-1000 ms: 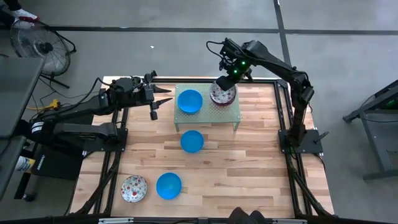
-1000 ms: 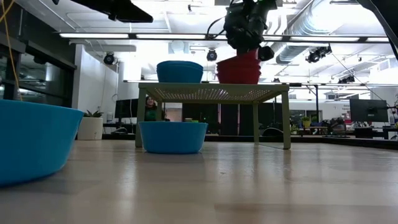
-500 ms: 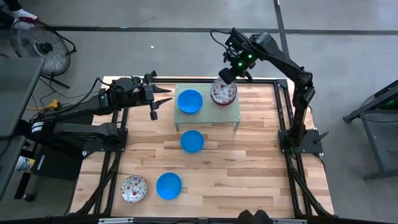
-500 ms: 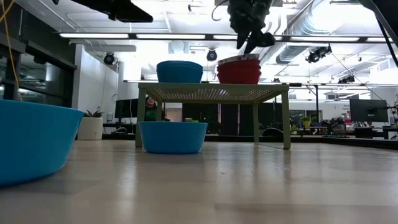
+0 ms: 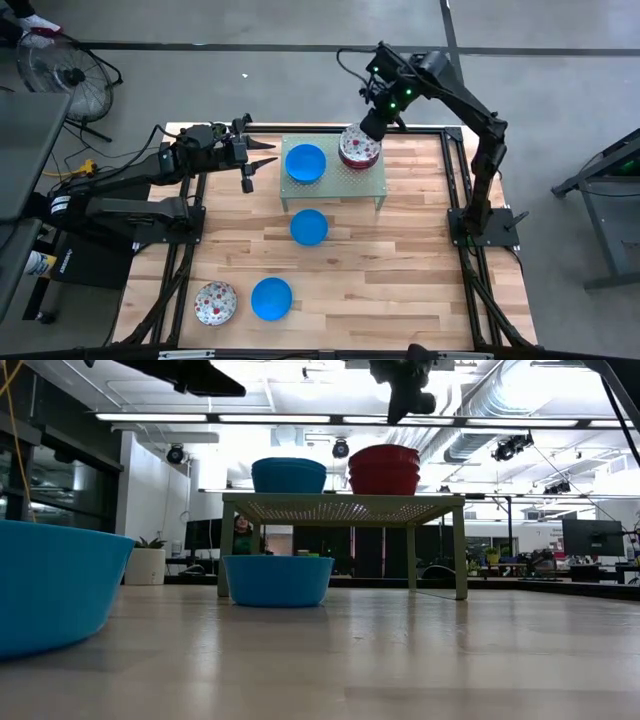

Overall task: Pick & Place Mini bowls
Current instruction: Stack the red bowl on top of the red bowls on the shelf

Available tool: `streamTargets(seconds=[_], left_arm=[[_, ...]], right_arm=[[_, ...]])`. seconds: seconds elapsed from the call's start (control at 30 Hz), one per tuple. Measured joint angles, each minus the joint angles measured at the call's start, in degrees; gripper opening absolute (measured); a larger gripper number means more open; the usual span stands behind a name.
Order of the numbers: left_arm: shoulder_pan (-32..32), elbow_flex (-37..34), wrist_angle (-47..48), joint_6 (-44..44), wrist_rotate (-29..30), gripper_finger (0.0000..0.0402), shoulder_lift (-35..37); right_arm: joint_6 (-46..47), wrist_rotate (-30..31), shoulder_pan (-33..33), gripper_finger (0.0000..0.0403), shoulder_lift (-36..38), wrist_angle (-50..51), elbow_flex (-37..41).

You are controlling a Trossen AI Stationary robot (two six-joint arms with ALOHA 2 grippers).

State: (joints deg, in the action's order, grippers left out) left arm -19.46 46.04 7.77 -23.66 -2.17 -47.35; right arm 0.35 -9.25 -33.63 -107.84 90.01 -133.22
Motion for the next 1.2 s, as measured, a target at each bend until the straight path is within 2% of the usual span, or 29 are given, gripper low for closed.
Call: streamTargets(seconds=[0.17, 0.3, 0.47, 0.67, 0.87, 1.0, 1.2], left_arm=[[0.00, 0.00, 0.75, 0.00, 0.19, 0.0131, 0.02], [0.00, 0.00, 3.19, 0.02, 1.31, 0.0131, 0.02], [0.00, 0.00, 4.39, 0.61, 2.32, 0.0131, 0.02], [0.00, 0.00, 4.20, 1.07, 2.29, 0.0131, 0.04], [0.00, 0.00, 2.88, 1.49, 2.27, 0.0131, 0.04], [0.00, 0.00, 2.59, 1.50, 2.23, 0.0131, 0.04], [0.00, 0.00, 2.71, 2.79, 1.35, 0.0131, 0.04]], right_arm=[[-0.88, 4.65, 1.94, 0.0002, 1.36, -0.96, 5.45], [-0.60, 5.59, 2.36, 0.0001, 6.10, -8.98, 14.09], [-0.03, 2.84, 2.36, 0.0001, 16.42, -26.70, 30.90], [1.40, 3.37, 2.93, 0.0000, 28.68, -50.38, 53.00], [3.70, 4.53, 2.93, 0.0000, 35.83, -73.44, 70.15], [3.92, 5.42, 2.93, 0.0000, 38.18, -82.32, 77.41], [4.16, 5.25, 2.93, 0.0000, 40.10, -85.26, 83.10]])
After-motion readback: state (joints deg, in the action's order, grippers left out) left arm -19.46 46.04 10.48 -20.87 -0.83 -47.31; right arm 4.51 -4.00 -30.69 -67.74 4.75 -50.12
